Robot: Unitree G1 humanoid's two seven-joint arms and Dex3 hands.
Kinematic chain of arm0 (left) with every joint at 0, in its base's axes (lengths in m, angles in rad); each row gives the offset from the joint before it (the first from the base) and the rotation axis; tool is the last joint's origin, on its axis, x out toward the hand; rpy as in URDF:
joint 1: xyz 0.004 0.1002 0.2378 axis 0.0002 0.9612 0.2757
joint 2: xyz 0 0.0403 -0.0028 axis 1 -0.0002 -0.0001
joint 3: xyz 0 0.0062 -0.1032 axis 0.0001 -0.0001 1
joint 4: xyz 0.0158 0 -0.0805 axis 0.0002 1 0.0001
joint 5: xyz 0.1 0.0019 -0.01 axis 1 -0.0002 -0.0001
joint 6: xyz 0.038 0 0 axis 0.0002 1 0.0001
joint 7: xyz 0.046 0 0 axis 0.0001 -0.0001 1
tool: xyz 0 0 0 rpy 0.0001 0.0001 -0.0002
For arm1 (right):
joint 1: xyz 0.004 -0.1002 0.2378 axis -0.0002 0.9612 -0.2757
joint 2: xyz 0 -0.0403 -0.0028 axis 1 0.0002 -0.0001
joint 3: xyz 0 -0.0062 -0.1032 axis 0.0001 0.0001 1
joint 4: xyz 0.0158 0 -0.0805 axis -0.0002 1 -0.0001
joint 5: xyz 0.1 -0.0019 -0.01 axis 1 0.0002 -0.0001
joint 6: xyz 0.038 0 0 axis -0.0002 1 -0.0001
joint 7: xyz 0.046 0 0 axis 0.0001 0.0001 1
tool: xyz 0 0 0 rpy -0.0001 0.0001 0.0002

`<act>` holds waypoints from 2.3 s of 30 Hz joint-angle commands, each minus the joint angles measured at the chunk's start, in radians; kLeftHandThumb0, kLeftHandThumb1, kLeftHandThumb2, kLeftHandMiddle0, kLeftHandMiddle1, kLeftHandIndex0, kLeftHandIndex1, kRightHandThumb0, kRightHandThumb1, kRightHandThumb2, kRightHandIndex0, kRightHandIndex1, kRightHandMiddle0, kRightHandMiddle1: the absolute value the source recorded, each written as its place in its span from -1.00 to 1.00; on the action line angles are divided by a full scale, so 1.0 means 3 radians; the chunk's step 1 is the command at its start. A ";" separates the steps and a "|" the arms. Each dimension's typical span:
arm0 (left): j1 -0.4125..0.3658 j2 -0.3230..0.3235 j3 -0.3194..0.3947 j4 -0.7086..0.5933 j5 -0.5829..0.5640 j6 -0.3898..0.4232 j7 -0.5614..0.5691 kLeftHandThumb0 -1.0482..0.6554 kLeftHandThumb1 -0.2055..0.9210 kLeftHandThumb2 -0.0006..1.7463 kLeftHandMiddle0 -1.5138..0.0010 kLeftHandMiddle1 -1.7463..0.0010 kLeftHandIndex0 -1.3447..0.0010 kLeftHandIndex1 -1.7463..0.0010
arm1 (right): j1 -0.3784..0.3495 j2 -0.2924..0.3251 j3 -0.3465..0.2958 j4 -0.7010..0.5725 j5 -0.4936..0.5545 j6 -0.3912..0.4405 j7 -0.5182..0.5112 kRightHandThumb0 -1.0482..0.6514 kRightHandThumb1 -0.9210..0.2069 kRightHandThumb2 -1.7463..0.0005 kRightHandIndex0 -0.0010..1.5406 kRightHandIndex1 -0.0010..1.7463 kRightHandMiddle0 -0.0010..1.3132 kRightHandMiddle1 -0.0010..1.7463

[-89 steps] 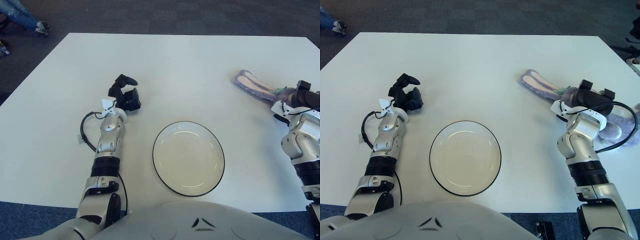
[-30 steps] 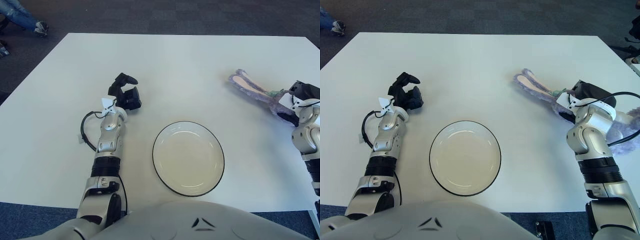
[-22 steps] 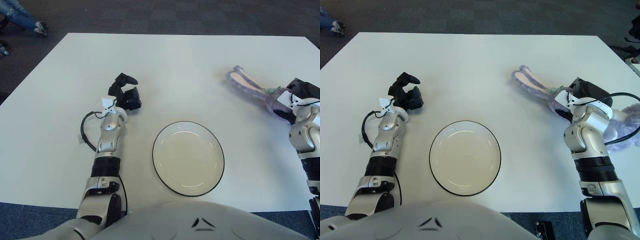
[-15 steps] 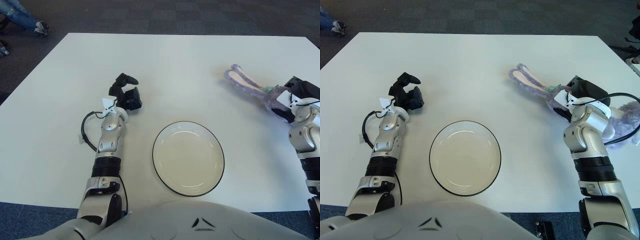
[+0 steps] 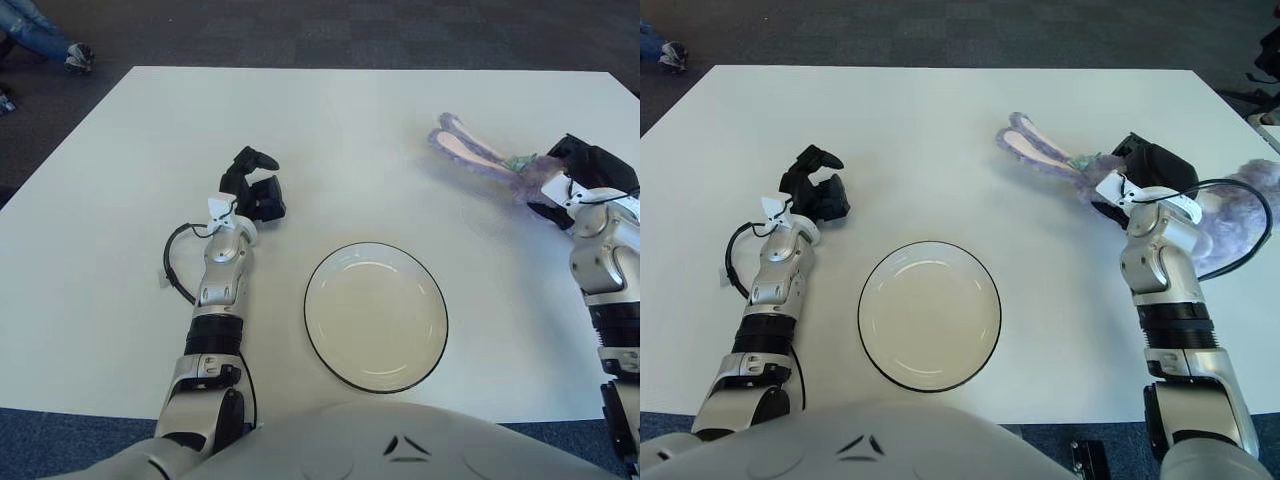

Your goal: Put the doll into the plate.

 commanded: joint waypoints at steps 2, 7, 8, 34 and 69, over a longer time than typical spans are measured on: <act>0.0015 0.0007 -0.0011 0.0052 0.0013 -0.0070 -0.0005 -0.38 -0.24 0.64 -0.64 -1.00 -0.03 -1.00 | -0.0171 0.0080 0.0064 0.0103 0.0046 -0.0108 -0.0102 0.24 0.84 -0.88 0.30 0.46 0.29 1.00; 0.0015 0.0010 -0.0018 0.0071 0.0024 -0.0096 -0.0003 -0.38 -0.24 0.64 -0.63 -1.00 -0.03 -1.00 | -0.0322 0.0159 0.0178 0.0219 0.0039 -0.0186 -0.0149 0.24 0.84 -0.89 0.31 0.45 0.30 1.00; 0.0015 0.0012 -0.0020 0.0076 0.0024 -0.0104 -0.0006 -0.38 -0.24 0.64 -0.63 -1.00 -0.03 -1.00 | -0.0356 0.0174 0.0204 0.0240 0.0042 -0.0207 -0.0146 0.24 0.84 -0.89 0.31 0.45 0.30 1.00; 0.0044 0.0078 -0.0095 0.0123 0.0004 -0.0148 -0.0174 -0.33 -0.06 0.49 -0.59 -1.00 0.10 -1.00 | -0.0426 0.0384 0.0507 -0.0143 0.0057 -0.0360 0.0098 0.24 0.76 -0.85 0.25 0.55 0.20 1.00; 0.0024 0.0147 -0.0170 0.0254 0.0009 -0.0247 -0.0325 -0.28 0.18 0.30 -0.54 -1.00 0.26 -1.00 | -0.0186 0.0660 0.0618 -0.1196 0.0102 -0.0344 0.0545 0.24 0.78 -0.89 0.25 0.62 0.15 1.00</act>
